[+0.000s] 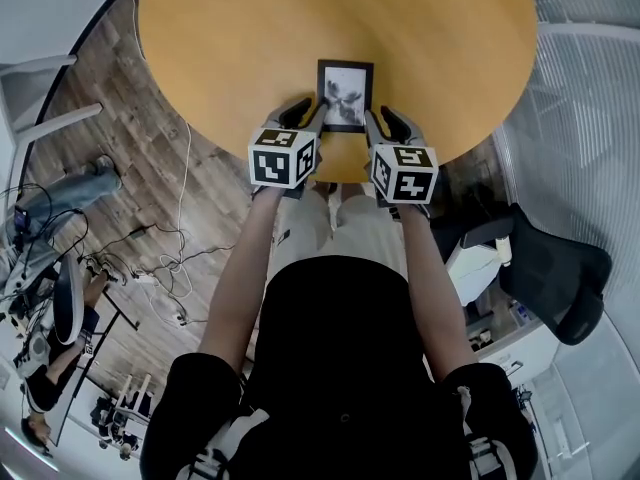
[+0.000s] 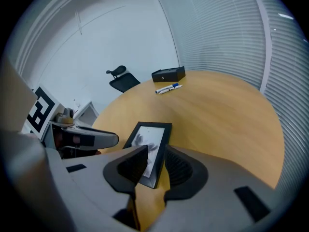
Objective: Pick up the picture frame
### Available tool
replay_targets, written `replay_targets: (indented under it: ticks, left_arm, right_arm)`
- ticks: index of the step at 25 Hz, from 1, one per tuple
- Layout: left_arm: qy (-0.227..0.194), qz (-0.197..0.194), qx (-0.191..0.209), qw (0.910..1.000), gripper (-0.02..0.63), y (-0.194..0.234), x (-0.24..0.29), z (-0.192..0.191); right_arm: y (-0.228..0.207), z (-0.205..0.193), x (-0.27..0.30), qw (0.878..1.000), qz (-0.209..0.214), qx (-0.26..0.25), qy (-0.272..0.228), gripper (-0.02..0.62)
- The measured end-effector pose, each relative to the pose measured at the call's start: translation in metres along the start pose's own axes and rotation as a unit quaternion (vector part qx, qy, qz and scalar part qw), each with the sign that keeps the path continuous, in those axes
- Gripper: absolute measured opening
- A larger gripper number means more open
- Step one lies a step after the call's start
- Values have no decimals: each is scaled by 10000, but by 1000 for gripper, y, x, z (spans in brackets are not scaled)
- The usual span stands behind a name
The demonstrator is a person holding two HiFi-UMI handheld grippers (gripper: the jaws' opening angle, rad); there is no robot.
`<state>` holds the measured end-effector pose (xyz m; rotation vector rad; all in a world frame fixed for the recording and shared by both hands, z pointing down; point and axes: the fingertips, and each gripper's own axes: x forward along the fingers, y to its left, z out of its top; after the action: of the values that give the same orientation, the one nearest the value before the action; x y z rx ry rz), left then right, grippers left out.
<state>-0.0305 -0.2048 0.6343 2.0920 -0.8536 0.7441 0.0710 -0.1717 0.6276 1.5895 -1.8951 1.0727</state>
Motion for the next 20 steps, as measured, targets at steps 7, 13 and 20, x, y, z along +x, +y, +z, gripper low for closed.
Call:
replay_targets:
  ticks: [7,13,20]
  left_arm:
    - [268,204,-135,9993,101,10,30,-15]
    - [373,272,-209,9987,101,17,38,-22]
    - [335,384,-319,9982,101,24,39,-24]
  right_arm:
    - [-14,-9,28,9996,46,-44,282,132]
    - [-10,-22,45,9986,170,-76,491,132]
    - [-3,-25,55,9980,265,-99,561,119]
